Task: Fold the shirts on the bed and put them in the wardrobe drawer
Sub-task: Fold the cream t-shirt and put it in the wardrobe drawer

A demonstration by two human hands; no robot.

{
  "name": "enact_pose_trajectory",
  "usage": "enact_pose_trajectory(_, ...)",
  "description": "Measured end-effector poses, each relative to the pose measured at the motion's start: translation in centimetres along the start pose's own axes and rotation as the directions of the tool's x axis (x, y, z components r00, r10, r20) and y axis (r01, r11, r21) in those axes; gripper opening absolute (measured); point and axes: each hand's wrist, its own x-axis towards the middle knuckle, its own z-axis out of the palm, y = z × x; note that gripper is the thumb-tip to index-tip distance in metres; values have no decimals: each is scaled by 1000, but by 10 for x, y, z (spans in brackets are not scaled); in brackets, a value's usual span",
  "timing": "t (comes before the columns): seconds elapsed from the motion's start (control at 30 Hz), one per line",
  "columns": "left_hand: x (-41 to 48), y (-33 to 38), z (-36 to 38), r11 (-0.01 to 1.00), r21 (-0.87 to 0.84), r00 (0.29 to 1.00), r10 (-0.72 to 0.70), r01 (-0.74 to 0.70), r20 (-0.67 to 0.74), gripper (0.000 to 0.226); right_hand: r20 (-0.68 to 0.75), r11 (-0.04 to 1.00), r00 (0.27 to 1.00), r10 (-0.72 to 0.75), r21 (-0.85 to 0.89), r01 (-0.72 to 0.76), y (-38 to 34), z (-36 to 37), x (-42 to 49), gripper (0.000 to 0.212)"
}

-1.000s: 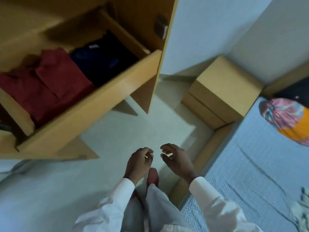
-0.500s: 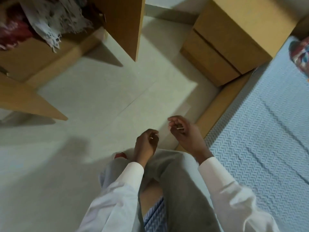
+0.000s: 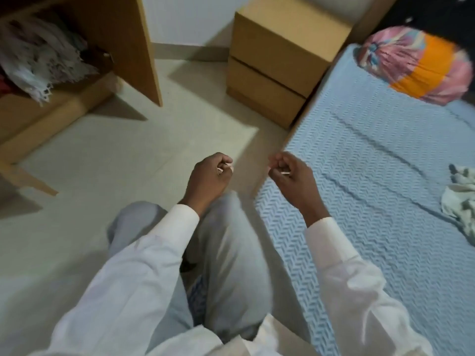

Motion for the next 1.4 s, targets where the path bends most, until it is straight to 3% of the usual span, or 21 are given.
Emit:
enact_pose_trajectory(0.17,-15,53,71,978,99,969,165,-185,184,20,-81,996,993,85,-4,-85,60,-66,-51,21)
enact_pose_trajectory(0.4,-17,120,226,888,190,801,261,-418,539,27,-250,957,929,274,-22,-289,152,-182,-119,29)
enact_pose_trajectory(0.6,-5,165,329,707,365,652,177,-606,738,57,-311,893,856,413,-47,-448,223,-255,-140,39)
enact_pose_trajectory(0.73,-3,181,379,514,507,579,-24,-692,815,95,-309,811,805,506,-146,-566,277,-296,-134,52)
enact_pose_trajectory(0.8,-3,172,406,462,579,601,-116,-672,791,107,-284,744,774,566,-228,-628,311,-317,-128,58)
enact_pose_trajectory(0.87,-1,168,426,528,654,694,-157,-542,702,94,-277,671,735,619,-299,-678,346,-337,-121,61)
enact_pose_trajectory(0.9,-3,168,430,501,671,723,-122,-547,680,86,-288,639,720,631,-334,-693,360,-345,-116,62)
enact_pose_trajectory(0.97,-6,171,437,434,692,713,-147,-576,686,82,-315,583,703,638,-399,-708,384,-359,-101,59)
enact_pose_trajectory(1.0,-7,174,439,469,679,706,-153,-565,692,85,-329,561,698,635,-425,-711,391,-367,-93,57)
enact_pose_trajectory(1.1,-4,183,440,423,666,637,-233,-614,735,112,-318,505,672,669,-469,-724,414,-387,-68,60)
enact_pose_trajectory(1.2,-3,179,440,373,658,612,-251,-654,750,120,-283,484,629,724,-440,-756,425,-397,-54,70)
enact_pose_trajectory(1.3,-1,171,441,360,641,610,-212,-678,764,130,-380,549,657,651,-363,-753,425,-395,-51,43)
enact_pose_trajectory(1.4,0,166,439,368,628,611,-179,-685,771,126,-513,623,635,577,-227,-749,402,-384,-54,21)
